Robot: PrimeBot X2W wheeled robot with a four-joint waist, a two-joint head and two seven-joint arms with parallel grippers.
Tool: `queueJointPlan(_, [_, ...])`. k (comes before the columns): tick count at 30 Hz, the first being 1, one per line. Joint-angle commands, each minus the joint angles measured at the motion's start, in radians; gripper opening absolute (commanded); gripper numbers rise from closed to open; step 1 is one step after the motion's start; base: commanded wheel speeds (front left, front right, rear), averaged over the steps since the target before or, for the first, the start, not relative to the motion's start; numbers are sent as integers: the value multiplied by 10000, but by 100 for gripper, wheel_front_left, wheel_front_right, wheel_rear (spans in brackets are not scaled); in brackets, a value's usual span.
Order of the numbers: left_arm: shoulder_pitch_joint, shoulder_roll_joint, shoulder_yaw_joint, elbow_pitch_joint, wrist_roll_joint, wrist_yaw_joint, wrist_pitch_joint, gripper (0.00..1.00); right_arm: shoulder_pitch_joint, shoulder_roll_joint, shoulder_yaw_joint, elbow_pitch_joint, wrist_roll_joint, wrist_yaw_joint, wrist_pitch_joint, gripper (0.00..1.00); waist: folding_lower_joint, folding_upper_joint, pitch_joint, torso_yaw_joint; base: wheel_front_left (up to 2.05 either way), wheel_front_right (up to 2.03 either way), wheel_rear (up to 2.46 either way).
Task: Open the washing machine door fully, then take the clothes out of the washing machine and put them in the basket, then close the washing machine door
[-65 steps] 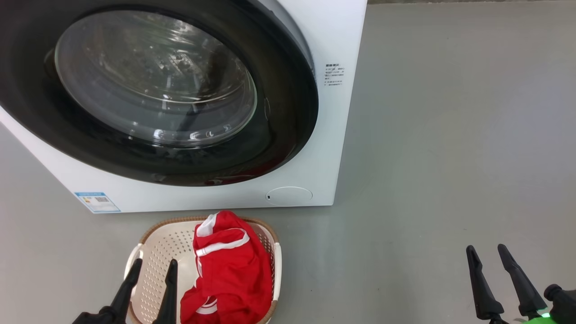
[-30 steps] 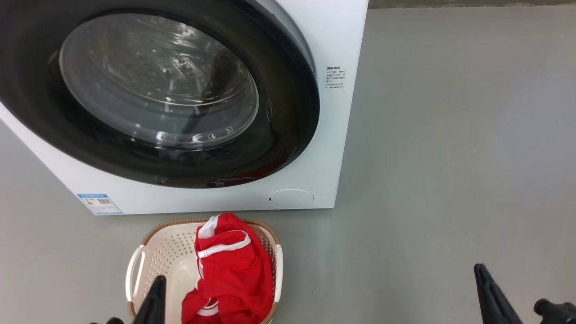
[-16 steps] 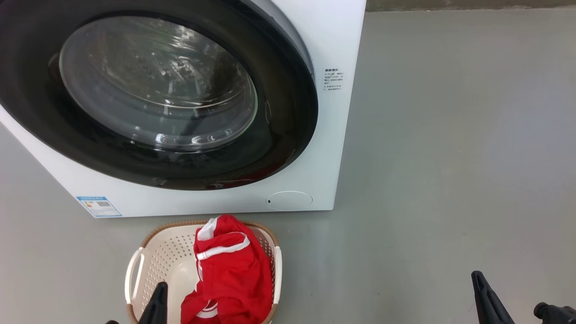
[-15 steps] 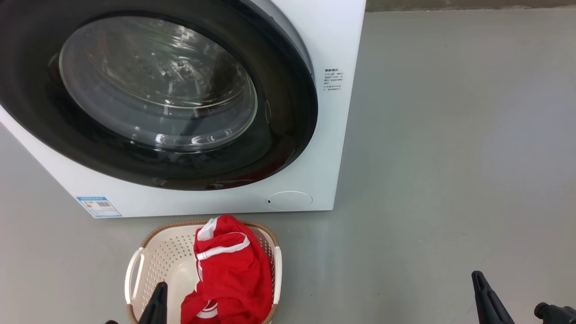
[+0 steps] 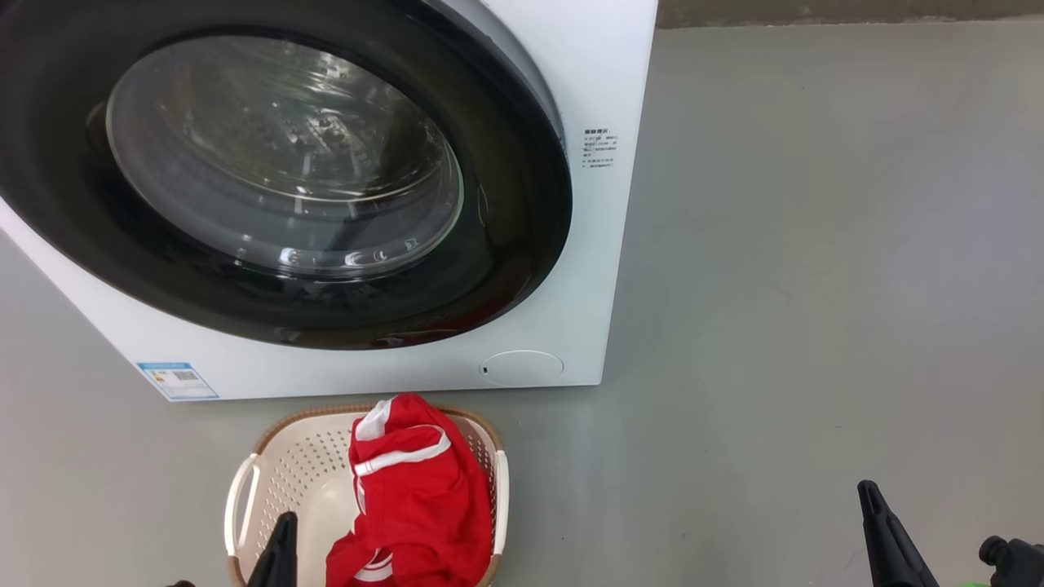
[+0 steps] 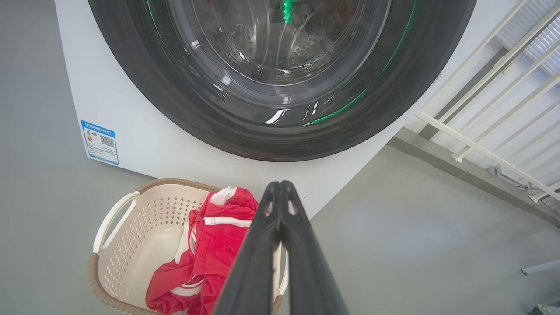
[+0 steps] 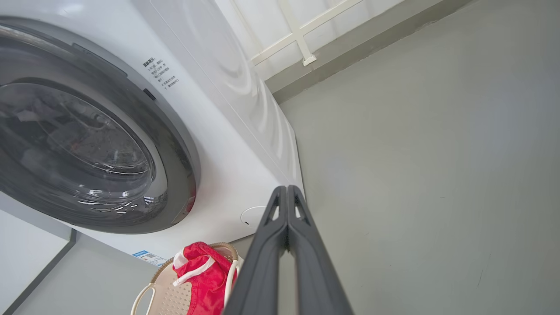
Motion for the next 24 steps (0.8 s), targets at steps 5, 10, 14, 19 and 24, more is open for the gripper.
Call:
queueJointPlan(5, [-391, 169, 156, -210, -755, -17, 155, 0, -443, -151, -8, -180, 676, -3, 179, 0, -1, 0, -32, -22, 0, 0, 0])
queueJointPlan(10, [-457, 181, 187, -211, -1307, -20, 282, 0, -558, -152, -20, -164, 1143, -3, 314, 0, -1, 0, -63, -42, 0, 0, 0])
queueJointPlan(14, [-511, 190, 214, -210, -1750, -22, 387, 0, -651, -152, -31, -151, 1518, -4, 424, 0, -1, 0, -88, -59, 0, 0, 0])
queueJointPlan(19, [-579, 199, 250, -208, -2301, -25, 519, 0, -767, -150, -47, -134, 1985, -4, 563, 0, -1, 0, -119, -80, 0, 0, 0])
queueJointPlan(24, [-633, 205, 280, -205, -2741, -27, 626, 0, -860, -147, -61, -121, 2357, -5, 675, 0, -1, 0, -143, -96, 0, 0, 0])
